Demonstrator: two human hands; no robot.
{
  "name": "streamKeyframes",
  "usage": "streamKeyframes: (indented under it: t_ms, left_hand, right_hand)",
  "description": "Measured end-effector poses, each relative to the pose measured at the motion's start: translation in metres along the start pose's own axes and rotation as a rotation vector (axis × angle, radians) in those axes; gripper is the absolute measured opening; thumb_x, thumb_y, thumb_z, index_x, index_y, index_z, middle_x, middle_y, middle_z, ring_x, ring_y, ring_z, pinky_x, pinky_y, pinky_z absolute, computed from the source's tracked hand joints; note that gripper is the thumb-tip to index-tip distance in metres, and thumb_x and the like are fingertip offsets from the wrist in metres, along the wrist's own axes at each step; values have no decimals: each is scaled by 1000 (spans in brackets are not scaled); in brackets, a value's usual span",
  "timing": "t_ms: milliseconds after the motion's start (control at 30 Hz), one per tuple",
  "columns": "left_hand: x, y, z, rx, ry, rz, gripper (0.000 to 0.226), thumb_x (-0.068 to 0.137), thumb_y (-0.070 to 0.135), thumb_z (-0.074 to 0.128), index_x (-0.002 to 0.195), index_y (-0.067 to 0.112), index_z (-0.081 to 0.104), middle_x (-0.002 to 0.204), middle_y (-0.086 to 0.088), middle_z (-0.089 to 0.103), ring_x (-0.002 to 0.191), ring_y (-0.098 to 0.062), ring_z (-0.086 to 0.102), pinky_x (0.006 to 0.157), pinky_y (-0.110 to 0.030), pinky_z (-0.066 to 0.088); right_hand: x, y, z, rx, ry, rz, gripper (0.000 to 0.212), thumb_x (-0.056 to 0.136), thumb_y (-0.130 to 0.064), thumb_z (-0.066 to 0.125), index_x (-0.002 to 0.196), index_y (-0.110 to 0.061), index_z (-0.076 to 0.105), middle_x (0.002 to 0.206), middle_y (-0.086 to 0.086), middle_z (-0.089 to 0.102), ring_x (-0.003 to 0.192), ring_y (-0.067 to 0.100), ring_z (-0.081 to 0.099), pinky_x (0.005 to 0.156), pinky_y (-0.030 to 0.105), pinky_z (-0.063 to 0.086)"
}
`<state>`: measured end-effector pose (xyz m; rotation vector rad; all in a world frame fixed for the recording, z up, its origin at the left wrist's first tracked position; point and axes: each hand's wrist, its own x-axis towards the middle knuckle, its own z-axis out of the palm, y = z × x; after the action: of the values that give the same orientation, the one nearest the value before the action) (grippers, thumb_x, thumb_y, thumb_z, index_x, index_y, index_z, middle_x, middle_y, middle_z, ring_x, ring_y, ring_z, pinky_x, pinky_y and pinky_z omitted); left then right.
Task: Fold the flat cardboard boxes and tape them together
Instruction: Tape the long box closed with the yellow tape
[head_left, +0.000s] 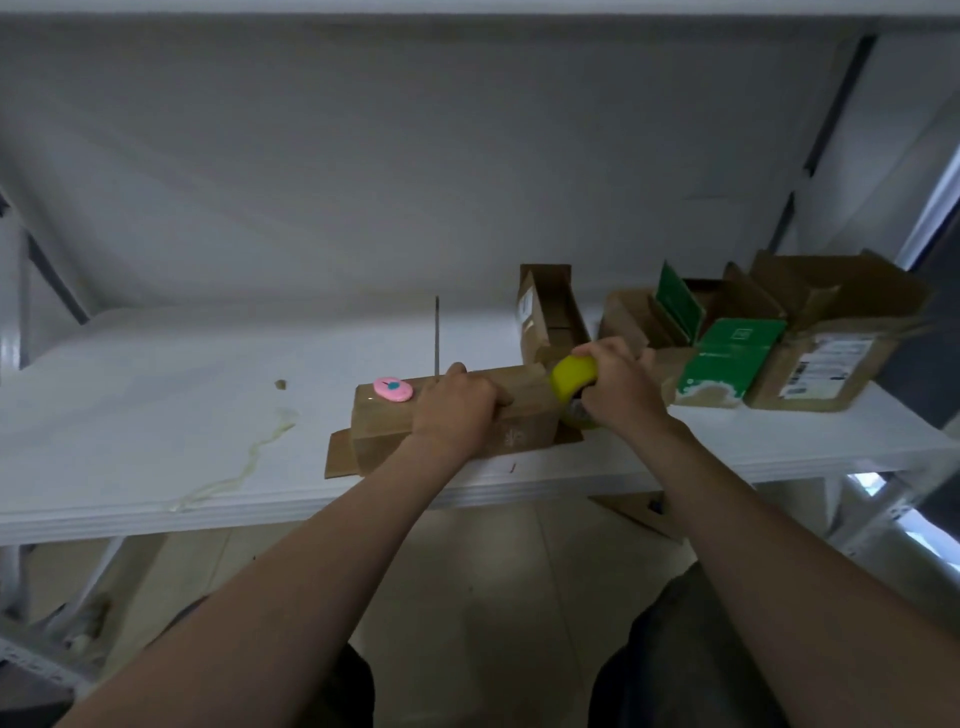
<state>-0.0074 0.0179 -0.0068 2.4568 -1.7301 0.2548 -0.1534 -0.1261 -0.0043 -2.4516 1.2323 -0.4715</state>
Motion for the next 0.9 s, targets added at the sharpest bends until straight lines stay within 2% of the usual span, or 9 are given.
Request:
streamKeyframes:
  t_ms: [133,267,333,400,500,600,700,800,900]
  left_hand:
    - [2,-4,7,14,8,-12,33,99,19,56,122,40,68,112,-3,67,110,-25,55,79,-38,48]
    - [2,-13,11,64,3,48,27,100,19,52,120,32,67,111,-1,66,108,-25,53,72,-36,45]
    - [1,-23,10,86,-11,61,25,101,23,50,117,31,67,114,1,68,109,-24,54,76,-36,48]
    - [-2,-35,8,59,-29,62,28,100,28,51,121,38,67,126,6,67,116,-24,56,88,-41,51]
    - [-15,-52,1,27,-76,38,36,97,15,54,122,41,60,133,11,63,123,-21,54,100,-49,44]
    - [-32,-65,-3,145,-45,2,36,94,13,51,120,38,53,130,17,59,122,-20,46,89,-40,34]
    - [-43,-72,-8,150,-24,-50,34,94,14,43,118,35,56,124,15,62,115,-20,45,79,-36,24]
    - [-50,-75,-12,35,-93,-126,29,97,24,39,120,31,53,122,5,65,115,-23,49,87,-42,30]
    - [-59,-73,-14,-52,-161,-130,31,101,40,40,130,41,49,140,13,54,127,-25,44,98,-53,33]
  right_hand:
    - [5,4,3,-59,-6,-38,63,82,-2,67,136,-30,50,148,3,38,136,38,26,98,50,45]
    - [4,3,0,-265,90,-128,64,80,-10,72,137,-31,52,139,7,45,128,35,35,99,45,35]
    - [2,-2,-4,-286,51,-128,60,82,-16,73,136,-31,52,137,8,44,128,35,38,101,47,33]
    - [-4,-10,-7,-166,-47,-86,54,82,-21,77,131,-29,55,135,9,41,124,38,45,101,49,40]
    - [-20,-22,-6,-12,-145,-65,49,80,-28,81,122,-25,57,129,7,47,115,33,55,92,48,53]
    - [-37,-37,-4,62,-227,-84,47,77,-30,82,113,-25,52,115,3,59,104,26,60,84,46,57]
    - [-53,-52,-2,188,-294,-96,58,72,-35,86,117,-27,51,118,0,55,101,22,57,78,38,57]
    - [-67,-64,2,330,-345,-78,60,69,-37,89,117,-29,55,118,-2,53,100,18,56,74,33,53]
    - [-80,-73,11,506,-386,-57,55,68,-34,92,114,-24,64,112,-6,58,92,9,58,71,28,51]
